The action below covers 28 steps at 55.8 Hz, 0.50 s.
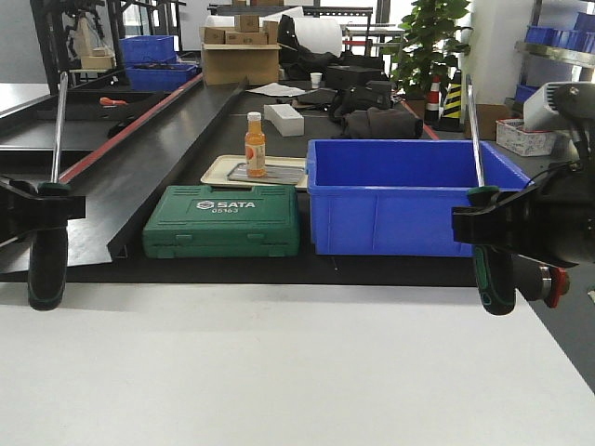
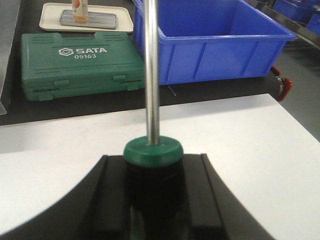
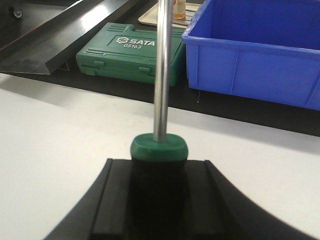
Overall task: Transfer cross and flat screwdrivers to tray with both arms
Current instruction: 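Hold both screwdrivers upright while the base turns away from the table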
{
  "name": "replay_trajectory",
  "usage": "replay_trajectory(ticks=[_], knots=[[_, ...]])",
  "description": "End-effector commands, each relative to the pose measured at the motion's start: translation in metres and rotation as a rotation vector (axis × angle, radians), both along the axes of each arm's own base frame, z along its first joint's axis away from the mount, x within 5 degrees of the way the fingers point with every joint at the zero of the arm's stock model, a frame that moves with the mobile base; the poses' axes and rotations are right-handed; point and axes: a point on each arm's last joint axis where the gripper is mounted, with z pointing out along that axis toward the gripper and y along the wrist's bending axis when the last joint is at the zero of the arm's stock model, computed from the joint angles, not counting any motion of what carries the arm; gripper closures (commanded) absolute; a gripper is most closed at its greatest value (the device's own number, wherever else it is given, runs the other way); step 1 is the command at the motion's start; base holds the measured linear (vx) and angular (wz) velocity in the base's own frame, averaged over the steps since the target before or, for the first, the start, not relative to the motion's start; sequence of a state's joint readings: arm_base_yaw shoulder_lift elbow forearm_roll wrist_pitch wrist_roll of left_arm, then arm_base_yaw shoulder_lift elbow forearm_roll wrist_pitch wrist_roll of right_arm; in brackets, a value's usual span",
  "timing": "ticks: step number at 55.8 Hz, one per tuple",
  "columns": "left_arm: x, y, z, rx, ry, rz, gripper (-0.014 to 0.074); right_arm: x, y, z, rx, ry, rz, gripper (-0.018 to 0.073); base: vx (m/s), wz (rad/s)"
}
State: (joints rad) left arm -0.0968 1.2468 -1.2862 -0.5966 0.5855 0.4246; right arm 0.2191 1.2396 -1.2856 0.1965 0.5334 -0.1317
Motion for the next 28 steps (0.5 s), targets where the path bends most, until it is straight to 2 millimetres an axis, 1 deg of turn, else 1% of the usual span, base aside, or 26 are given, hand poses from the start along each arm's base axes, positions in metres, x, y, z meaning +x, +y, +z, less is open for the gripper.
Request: replay_trajectory(ticks=[1,28], knots=[[-0.0069,0.0011,0.0253,-0.056,-0.117,0.031,0.0594,-0.0079,-0.0030,0.0266,0.043,-0.147,-0.016,0.0567,-0.17,0.01],[-0.0069,0.0011,0.0253,-0.056,-0.117,0.031,0.0594,-0.0079,-0.0030,0.0266,0.043,-0.147,-0.016,0.0567,-0.22,-0.05]])
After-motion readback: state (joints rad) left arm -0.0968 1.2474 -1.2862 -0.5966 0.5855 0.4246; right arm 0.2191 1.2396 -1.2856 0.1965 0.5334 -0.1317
